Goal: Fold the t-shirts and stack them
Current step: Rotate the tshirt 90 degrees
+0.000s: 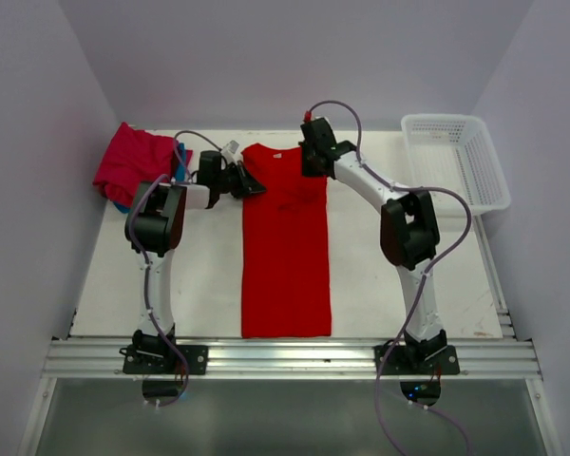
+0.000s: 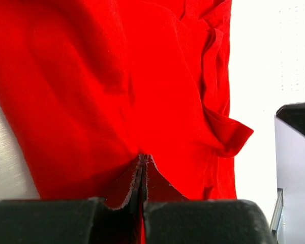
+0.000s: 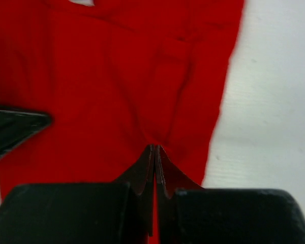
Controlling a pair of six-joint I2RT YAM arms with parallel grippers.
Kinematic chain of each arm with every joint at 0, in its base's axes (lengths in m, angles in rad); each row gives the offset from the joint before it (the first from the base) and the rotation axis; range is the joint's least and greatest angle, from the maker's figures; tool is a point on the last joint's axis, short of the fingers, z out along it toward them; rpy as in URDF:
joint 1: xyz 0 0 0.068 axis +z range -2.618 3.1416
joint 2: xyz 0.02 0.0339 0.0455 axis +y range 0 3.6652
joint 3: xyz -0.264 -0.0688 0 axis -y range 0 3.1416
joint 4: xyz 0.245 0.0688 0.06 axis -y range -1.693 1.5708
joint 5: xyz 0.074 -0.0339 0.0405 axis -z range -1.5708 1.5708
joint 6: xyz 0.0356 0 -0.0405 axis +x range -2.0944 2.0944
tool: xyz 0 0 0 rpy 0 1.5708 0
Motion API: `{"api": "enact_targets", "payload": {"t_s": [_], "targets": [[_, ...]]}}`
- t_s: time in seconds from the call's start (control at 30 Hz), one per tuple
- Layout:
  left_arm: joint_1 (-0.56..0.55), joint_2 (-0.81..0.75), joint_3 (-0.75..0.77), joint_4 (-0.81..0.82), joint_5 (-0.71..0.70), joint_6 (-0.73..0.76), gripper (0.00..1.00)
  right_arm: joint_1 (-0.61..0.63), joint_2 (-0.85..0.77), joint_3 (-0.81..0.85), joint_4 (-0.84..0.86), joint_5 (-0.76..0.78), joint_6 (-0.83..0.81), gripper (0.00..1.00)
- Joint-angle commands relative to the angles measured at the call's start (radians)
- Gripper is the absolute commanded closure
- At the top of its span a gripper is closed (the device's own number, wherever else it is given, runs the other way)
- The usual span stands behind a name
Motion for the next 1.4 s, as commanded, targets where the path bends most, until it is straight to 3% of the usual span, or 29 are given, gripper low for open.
{"api": "enact_targets", "payload": {"t_s": [0.0,0.27,0.4,0.6,1.0,1.1,1.23,1.3,1.37], "targets": [[0.014,-0.007,-0.026,0.022,-0.008,0.003,1.0,-0.023,0.089,0.133,0.06,-0.302,0.008,1.0],[0.026,-0.01,-0.04,0.043,0.004,-0.006,1.0,-0.071,0.252,0.287,0.049,-0.429,0.086,1.0],[0.028,-0.011,-0.041,0.045,0.006,-0.004,1.0,-0.078,0.295,0.33,0.019,-0.412,0.099,1.0],[0.037,-0.01,-0.04,0.051,0.009,-0.009,1.0,-0.077,0.25,0.285,-0.02,-0.254,0.071,1.0],[0.039,0.015,-0.038,0.065,0.014,-0.021,1.0,-0.077,0.177,0.313,-0.234,0.307,0.04,1.0],[0.04,0.015,-0.038,0.066,0.012,-0.021,1.0,-0.074,0.138,0.278,-0.233,0.355,0.03,1.0],[0.042,0.015,-0.037,0.066,0.014,-0.023,1.0,-0.071,0.05,0.194,-0.157,0.309,0.025,1.0],[0.042,0.015,-0.038,0.066,0.014,-0.023,1.0,-0.075,0.014,0.117,-0.1,0.185,0.013,1.0],[0.042,0.015,-0.04,0.066,0.014,-0.023,1.0,-0.079,-0.024,0.074,0.009,-0.054,0.007,1.0]]}}
